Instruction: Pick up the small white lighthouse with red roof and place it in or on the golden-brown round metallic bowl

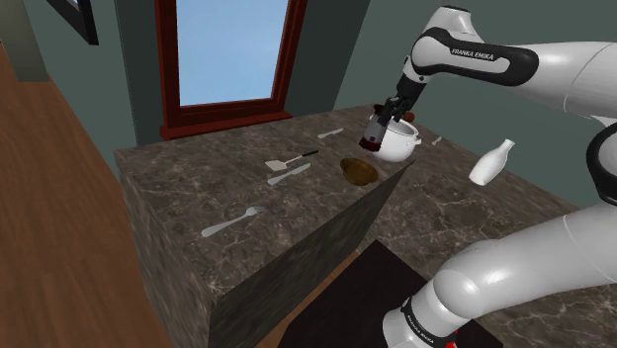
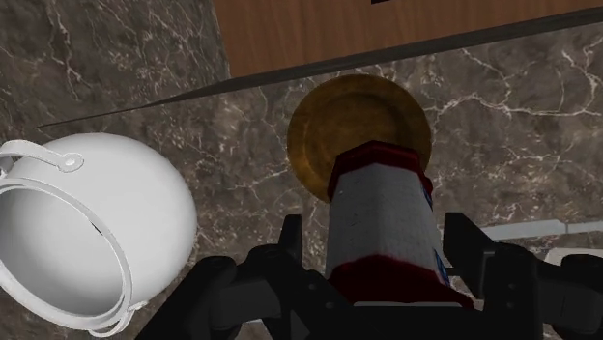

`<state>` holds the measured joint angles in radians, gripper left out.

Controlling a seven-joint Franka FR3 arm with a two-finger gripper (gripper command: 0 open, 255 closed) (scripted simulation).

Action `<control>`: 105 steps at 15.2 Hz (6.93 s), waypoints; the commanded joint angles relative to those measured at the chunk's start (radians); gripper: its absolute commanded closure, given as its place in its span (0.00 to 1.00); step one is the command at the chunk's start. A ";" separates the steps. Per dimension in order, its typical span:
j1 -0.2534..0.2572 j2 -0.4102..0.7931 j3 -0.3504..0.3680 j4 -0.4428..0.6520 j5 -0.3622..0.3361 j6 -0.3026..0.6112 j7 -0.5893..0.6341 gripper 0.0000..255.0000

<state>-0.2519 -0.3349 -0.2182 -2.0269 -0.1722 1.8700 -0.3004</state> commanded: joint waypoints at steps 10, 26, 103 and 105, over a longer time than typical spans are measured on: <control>-0.014 0.035 -0.037 -0.078 -0.003 0.119 -0.034 1.00; -0.144 0.436 -0.237 0.069 0.762 -0.264 0.479 0.00; 0.152 0.271 0.019 -0.001 0.152 0.064 0.433 1.00; 0.152 0.266 0.020 0.017 0.152 0.040 0.434 1.00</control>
<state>-0.1009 -0.0657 -0.2002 -2.0187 -0.0201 1.9224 0.1306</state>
